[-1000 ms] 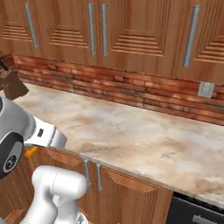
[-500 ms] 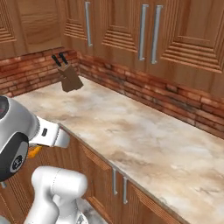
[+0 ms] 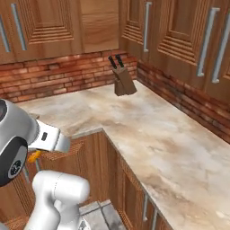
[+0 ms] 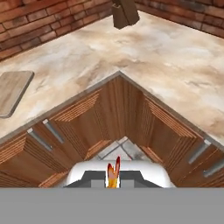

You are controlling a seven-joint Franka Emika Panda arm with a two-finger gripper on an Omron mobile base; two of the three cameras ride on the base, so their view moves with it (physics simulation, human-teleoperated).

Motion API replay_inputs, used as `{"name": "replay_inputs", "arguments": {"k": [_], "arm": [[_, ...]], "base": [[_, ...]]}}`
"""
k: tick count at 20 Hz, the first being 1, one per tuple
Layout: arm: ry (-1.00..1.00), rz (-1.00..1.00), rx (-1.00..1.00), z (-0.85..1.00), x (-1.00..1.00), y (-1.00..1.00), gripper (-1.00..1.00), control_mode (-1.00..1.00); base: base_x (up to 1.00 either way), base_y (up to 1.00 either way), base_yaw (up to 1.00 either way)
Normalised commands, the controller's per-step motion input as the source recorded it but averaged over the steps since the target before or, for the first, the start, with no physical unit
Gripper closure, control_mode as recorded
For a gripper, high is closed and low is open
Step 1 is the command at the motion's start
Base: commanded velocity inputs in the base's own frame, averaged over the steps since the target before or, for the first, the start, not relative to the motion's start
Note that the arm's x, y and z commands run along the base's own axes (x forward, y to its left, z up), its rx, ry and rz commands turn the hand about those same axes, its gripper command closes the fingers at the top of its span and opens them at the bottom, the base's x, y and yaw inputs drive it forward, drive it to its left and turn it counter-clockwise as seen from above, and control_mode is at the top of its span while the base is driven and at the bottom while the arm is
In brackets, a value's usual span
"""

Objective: Retrieve the shrimp from the fridge and place it on the cutting board.

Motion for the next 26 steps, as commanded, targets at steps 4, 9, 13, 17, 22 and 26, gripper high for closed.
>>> {"name": "replay_inputs", "arguments": {"k": [4, 9, 13, 17, 22, 26], "arm": [[0.0, 0.0, 0.0, 0.0, 0.0, 0.0, 1.0, 1.0], [0.0, 0.0, 0.0, 0.0, 0.0, 0.0, 1.0, 1.0], [0.0, 0.0, 0.0, 0.0, 0.0, 0.0, 1.0, 1.0], [0.0, 0.36, -0.03, -0.29, 0.41, 1.0, 1.0, -1.0], [0.0, 0.31, 0.0, -0.32, 0.77, 1.0, 1.0, -1.0], [-0.02, 0.1, 0.0, -0.27, 1.0, 0.83, 1.0, -1.0]], "base": [[0.75, 0.66, 0.47], [1.0, 0.69, 0.35], [0.72, 0.72, 0.3], [0.0, 0.0, 0.0], [0.0, 0.0, 0.0], [0.0, 0.0, 0.0]]}}
